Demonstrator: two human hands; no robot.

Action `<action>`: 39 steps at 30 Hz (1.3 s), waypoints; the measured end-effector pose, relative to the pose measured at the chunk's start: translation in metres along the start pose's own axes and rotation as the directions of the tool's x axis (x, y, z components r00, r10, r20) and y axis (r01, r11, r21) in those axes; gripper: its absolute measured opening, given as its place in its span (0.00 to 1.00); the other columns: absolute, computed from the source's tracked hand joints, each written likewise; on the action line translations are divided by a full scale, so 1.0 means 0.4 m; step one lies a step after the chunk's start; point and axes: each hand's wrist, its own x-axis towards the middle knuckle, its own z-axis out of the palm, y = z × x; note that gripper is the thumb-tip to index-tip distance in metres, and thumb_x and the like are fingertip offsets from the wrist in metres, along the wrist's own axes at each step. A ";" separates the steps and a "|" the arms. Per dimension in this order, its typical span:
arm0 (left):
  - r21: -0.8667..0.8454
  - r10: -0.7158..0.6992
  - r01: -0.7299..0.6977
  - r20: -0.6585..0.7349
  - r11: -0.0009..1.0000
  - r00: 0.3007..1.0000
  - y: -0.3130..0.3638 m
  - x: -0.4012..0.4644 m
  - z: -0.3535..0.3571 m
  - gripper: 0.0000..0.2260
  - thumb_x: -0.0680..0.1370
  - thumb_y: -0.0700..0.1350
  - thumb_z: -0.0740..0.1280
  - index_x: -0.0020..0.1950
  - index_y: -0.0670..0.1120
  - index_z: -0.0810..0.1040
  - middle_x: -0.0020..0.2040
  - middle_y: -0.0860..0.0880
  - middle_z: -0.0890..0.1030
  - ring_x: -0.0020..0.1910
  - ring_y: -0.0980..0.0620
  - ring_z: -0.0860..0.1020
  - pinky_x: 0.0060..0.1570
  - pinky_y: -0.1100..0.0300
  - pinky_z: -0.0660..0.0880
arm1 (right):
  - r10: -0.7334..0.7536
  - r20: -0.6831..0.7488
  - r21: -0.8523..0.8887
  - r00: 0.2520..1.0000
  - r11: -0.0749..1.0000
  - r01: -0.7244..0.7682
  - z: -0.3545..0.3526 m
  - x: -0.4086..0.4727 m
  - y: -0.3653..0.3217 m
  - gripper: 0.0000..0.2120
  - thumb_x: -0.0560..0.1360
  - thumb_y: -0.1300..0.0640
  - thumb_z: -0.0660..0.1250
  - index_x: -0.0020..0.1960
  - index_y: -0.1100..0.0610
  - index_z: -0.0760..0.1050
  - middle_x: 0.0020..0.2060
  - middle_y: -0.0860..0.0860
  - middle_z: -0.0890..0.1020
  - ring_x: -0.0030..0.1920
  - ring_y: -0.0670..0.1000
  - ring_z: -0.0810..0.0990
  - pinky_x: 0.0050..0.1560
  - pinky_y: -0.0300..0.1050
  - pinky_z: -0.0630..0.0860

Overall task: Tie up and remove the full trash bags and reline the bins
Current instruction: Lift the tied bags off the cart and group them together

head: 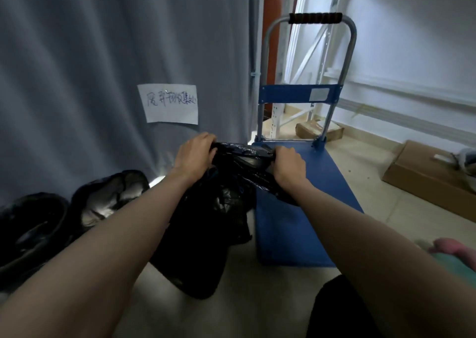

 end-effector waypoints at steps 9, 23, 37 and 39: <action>0.073 -0.052 0.063 -0.154 0.995 0.987 -0.116 -0.128 -0.231 0.05 0.80 0.47 0.62 0.52 0.46 0.73 0.51 0.48 0.80 0.49 0.43 0.78 0.39 0.53 0.70 | -0.147 0.110 0.435 0.983 0.897 0.085 -0.050 -0.061 -0.290 0.09 0.79 0.58 0.61 0.54 0.62 0.77 0.49 0.61 0.81 0.51 0.63 0.79 0.44 0.48 0.72; -0.358 -0.128 0.188 0.185 0.915 0.974 -0.126 -0.181 -0.328 0.08 0.77 0.45 0.69 0.53 0.43 0.83 0.45 0.43 0.85 0.47 0.45 0.82 0.53 0.52 0.77 | -0.390 0.414 0.793 0.823 0.598 -0.116 -0.102 -0.182 -0.448 0.17 0.70 0.68 0.73 0.57 0.62 0.77 0.43 0.57 0.83 0.42 0.56 0.84 0.47 0.54 0.83; -0.304 -0.085 0.267 0.500 0.914 0.862 -0.178 -0.211 -0.253 0.32 0.55 0.70 0.76 0.53 0.56 0.80 0.45 0.58 0.83 0.44 0.61 0.81 0.48 0.63 0.76 | 0.071 0.285 0.514 0.956 0.830 -0.215 0.009 -0.115 -0.318 0.14 0.71 0.59 0.74 0.53 0.66 0.79 0.51 0.60 0.82 0.52 0.58 0.82 0.54 0.49 0.79; -0.152 -0.129 0.275 0.609 0.949 0.782 -0.199 -0.228 -0.224 0.42 0.49 0.72 0.76 0.58 0.56 0.74 0.50 0.59 0.79 0.47 0.58 0.78 0.49 0.61 0.73 | 0.116 0.250 0.510 0.961 0.828 -0.232 0.026 -0.105 -0.302 0.12 0.73 0.59 0.71 0.52 0.67 0.79 0.50 0.62 0.82 0.52 0.60 0.82 0.50 0.48 0.79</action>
